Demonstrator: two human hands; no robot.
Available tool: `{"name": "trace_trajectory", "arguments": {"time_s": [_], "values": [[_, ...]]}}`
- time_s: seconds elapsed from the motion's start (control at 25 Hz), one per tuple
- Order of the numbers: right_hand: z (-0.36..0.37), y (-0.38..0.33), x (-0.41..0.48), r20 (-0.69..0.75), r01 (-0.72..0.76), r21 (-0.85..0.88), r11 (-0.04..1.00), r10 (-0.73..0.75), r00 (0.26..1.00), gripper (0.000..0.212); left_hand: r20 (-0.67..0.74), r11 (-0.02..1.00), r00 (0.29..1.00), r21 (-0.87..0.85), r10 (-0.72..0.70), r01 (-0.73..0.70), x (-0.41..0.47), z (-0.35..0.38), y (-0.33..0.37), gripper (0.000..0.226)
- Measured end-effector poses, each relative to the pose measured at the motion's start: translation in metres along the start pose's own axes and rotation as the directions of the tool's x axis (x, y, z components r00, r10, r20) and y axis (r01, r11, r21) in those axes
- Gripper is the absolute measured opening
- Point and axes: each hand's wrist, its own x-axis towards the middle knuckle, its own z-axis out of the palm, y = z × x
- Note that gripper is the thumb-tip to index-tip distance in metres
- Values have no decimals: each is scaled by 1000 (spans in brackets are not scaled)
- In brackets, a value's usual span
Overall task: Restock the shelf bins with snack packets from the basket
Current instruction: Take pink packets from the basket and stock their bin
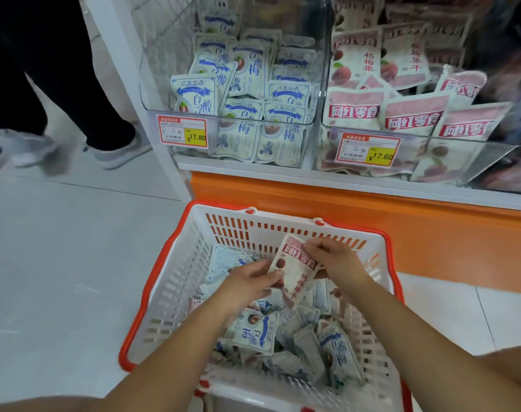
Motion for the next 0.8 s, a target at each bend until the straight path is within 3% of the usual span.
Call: {"name": "trace_trajectory", "arguments": {"time_s": [0.08, 0.2, 0.28, 0.48, 0.56, 0.8], "values": [[-8, -5, -10, -13, -1, 119, 993, 3, 1000, 15, 20, 984, 1000, -179, -23, 26, -2, 9, 7, 29], [-15, -10, -14, -14, -34, 255, 966, 39, 999, 21, 53, 970, 999, -244, 0, 13, -6, 17, 17, 20], [-18, -11, -17, 66, -73, 313, 947, 55, 996, 31, 43, 960, 999, -278, 14, -2, -9, 22, 22, 18], [-14, -11, -28, 176, -81, 245, 966, 38, 984, 32, -27, 919, 1000, -393, 12, -22, -14, 29, 31, 20], [-16, -15, -32, 143, -26, 239, 971, -9, 990, 27, -16, 933, 999, -357, 39, -42, -17, 30, 38, 24], [-26, -28, -43, 33, 109, 169, 980, -117, 993, 16, 12, 990, 990, -2, 141, -141, -30, 37, 63, 33]]}}
